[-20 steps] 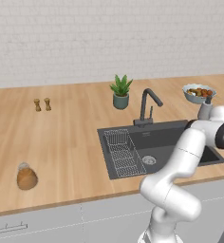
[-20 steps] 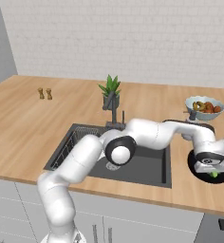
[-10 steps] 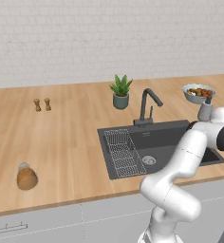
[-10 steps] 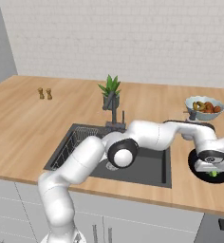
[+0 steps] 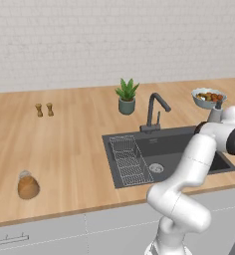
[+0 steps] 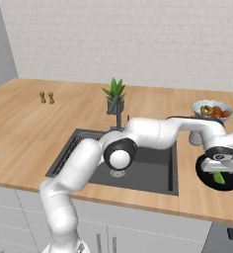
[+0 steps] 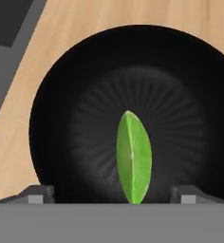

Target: Pick the lemon wedge from the sink and place it in the bowl. Then pick the bowl and place it in the microwave. Then close the microwave door and press the start button.

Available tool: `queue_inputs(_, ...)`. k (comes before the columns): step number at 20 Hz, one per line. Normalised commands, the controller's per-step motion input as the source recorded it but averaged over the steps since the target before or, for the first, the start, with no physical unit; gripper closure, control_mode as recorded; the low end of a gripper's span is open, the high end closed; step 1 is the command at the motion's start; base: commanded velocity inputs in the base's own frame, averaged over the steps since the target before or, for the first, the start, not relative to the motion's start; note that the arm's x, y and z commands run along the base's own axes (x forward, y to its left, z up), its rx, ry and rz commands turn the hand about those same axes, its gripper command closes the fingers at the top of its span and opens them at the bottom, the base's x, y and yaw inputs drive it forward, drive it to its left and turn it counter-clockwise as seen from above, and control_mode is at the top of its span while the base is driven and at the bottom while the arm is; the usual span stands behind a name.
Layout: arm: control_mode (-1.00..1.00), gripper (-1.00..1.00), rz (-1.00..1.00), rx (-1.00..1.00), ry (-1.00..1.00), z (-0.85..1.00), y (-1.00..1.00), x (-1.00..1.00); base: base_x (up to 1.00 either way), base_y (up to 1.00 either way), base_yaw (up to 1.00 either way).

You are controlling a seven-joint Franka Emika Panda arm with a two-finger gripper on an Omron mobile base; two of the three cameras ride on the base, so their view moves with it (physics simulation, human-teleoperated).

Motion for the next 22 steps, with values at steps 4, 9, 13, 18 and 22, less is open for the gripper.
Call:
queue_inputs(4,-1.0,-1.0,0.0,-0.04,0.1,0.54,0.68,0.01,0.0,0.0,0.0)
queue_inputs(9,-1.0,-1.0,-0.01,-0.04,0.22,-0.01,0.9,0.19,0.0,0.0,0.0)
queue_inputs(13,-1.0,-1.0,-0.03,-0.06,0.25,-0.1,0.61,0.31,0.0,0.0,0.0)
queue_inputs(18,-1.0,-1.0,-0.04,-0.05,0.12,-0.04,0.19,0.18,0.0,0.0,0.0)
queue_inputs(22,-1.0,-1.0,-0.03,-0.05,0.0,-0.23,-0.02,0.24,0.0,0.0,0.0)
